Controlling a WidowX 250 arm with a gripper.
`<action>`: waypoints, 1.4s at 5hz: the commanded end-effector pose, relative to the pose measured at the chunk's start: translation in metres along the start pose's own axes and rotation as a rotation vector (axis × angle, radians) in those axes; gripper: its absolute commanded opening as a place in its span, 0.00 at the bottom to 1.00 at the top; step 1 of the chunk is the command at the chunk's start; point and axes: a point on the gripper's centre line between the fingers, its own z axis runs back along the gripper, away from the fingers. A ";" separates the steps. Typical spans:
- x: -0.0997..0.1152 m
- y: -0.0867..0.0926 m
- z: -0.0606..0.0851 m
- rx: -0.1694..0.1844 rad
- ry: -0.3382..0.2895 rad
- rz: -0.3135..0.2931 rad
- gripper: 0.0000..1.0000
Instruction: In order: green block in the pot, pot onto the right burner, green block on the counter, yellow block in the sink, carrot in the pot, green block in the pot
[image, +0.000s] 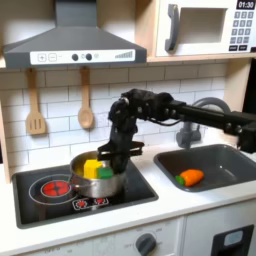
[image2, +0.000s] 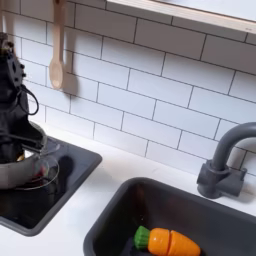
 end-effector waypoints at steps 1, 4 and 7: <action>-0.011 -0.011 0.005 -0.023 0.006 -0.028 0.00; -0.014 -0.014 0.010 -0.043 0.005 -0.043 0.00; -0.006 0.014 0.030 -0.071 -0.021 -0.111 1.00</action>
